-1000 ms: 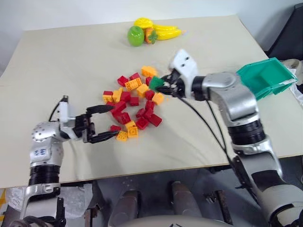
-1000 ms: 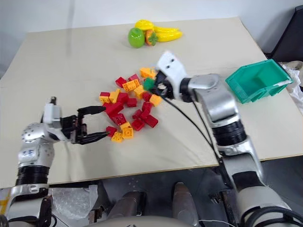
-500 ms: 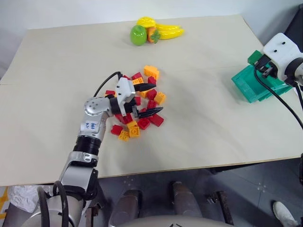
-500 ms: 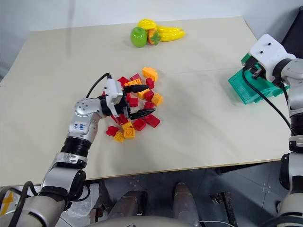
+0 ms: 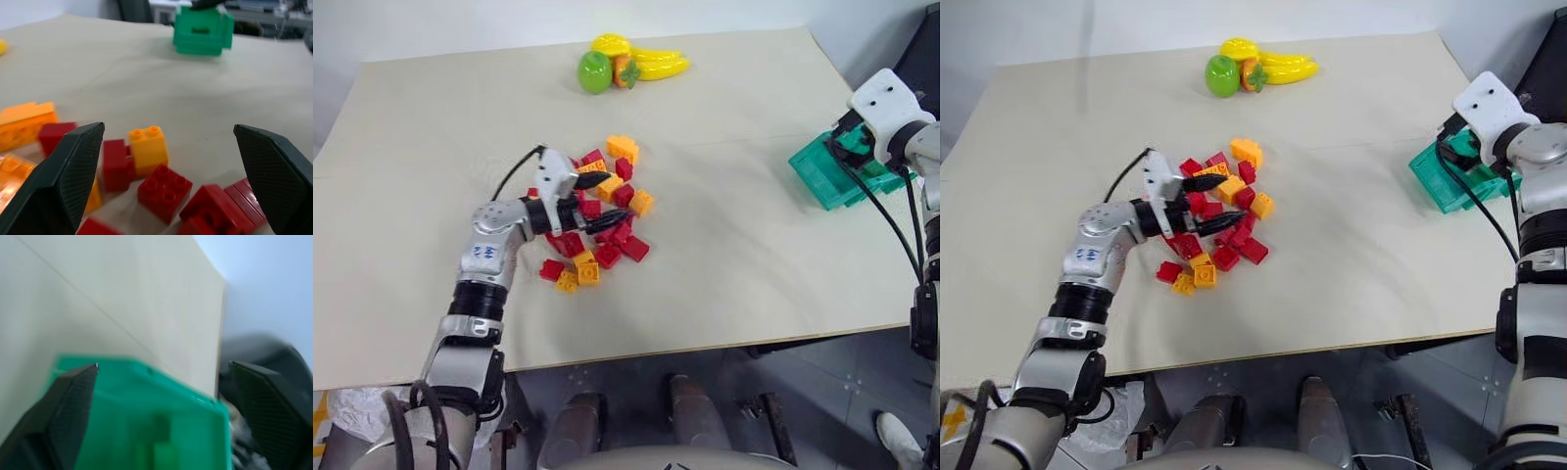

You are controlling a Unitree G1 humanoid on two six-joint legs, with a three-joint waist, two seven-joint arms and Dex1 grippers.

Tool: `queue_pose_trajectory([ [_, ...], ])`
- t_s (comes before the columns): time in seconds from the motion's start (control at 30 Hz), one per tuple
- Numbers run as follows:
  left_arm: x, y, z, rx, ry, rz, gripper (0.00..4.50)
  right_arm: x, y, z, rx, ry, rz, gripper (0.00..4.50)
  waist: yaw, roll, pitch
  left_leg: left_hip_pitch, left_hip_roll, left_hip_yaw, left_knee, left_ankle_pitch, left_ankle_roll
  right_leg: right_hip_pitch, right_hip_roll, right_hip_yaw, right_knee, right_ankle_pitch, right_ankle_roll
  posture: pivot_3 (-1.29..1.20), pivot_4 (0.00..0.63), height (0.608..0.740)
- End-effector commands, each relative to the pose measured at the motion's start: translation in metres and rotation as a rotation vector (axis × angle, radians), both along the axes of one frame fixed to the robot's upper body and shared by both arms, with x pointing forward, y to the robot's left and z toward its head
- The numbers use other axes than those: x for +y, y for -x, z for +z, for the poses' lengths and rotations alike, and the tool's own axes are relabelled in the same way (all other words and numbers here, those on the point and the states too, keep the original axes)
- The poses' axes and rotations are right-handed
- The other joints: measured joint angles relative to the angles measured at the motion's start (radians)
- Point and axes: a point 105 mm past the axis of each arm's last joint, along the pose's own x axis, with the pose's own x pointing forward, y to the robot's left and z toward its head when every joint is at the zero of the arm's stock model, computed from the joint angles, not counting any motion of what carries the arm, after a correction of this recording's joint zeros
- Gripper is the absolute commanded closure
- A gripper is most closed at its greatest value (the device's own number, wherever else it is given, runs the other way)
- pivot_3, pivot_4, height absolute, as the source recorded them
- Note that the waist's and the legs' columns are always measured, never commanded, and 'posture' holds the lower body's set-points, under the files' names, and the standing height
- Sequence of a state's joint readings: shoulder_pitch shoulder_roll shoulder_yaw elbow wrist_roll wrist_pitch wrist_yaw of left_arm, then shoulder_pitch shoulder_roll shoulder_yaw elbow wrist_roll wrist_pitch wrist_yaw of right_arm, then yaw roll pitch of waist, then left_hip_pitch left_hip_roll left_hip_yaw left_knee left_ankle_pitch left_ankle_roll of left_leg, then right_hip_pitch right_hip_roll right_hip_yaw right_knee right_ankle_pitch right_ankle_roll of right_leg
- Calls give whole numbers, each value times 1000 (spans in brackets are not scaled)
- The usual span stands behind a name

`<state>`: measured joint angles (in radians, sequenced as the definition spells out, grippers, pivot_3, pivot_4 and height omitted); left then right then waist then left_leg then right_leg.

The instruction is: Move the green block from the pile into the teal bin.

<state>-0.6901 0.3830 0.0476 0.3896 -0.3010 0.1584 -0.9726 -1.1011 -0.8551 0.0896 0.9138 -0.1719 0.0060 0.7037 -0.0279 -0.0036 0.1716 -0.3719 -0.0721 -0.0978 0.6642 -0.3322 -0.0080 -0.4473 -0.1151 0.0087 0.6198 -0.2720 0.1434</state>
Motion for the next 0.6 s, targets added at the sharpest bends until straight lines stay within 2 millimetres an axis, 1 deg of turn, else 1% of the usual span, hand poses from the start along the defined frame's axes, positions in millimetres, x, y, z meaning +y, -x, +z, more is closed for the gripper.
queue_pose_trajectory([
  [0.03,37,13,16,-6,52,66,0,39,17,3,36,-88,265,29,-1,0,0,0,1,0,0,0,0,0,0,0,0,0,0,0,150,740],
  [0.1,56,24,14,0,38,95,0,55,32,-14,124,-137,382,29,0,0,0,0,5,-1,1,0,-1,1,1,-1,0,0,0,0,150,740],
  [0.17,81,39,6,53,6,128,0,73,56,-38,248,-119,547,29,1,0,0,0,5,-1,1,0,-1,1,0,-1,1,0,0,0,150,740],
  [0.2,94,47,1,60,-24,147,0,81,67,-47,292,-122,618,29,1,0,0,0,5,-2,1,-1,0,1,0,-1,0,0,0,0,150,740],
  [0.27,125,62,-8,70,-86,205,0,90,81,-57,333,-153,712,29,2,1,0,0,4,-2,1,-1,0,1,0,-1,0,0,0,0,150,740],
  [0.37,155,77,-9,52,-110,272,0,88,88,-71,369,-158,746,29,3,2,1,0,4,-2,3,-1,0,1,-1,-1,0,0,0,0,150,740],
  [0.47,174,88,-11,61,-101,322,0,82,90,-82,399,-199,739,29,16,2,1,2,4,-2,3,-1,0,3,-1,-1,-1,0,-1,0,150,740],
  [0.53,181,94,-11,67,-85,342,0,80,90,-87,408,-226,730,29,20,2,1,3,4,-1,3,-1,0,3,-1,0,-1,0,-1,0,150,740],
  [0.6,183,99,-10,31,-99,353,0,82,88,-88,381,-253,725,29,22,2,1,2,4,-1,3,-1,0,3,-1,0,-1,0,-1,0,150,740],
])
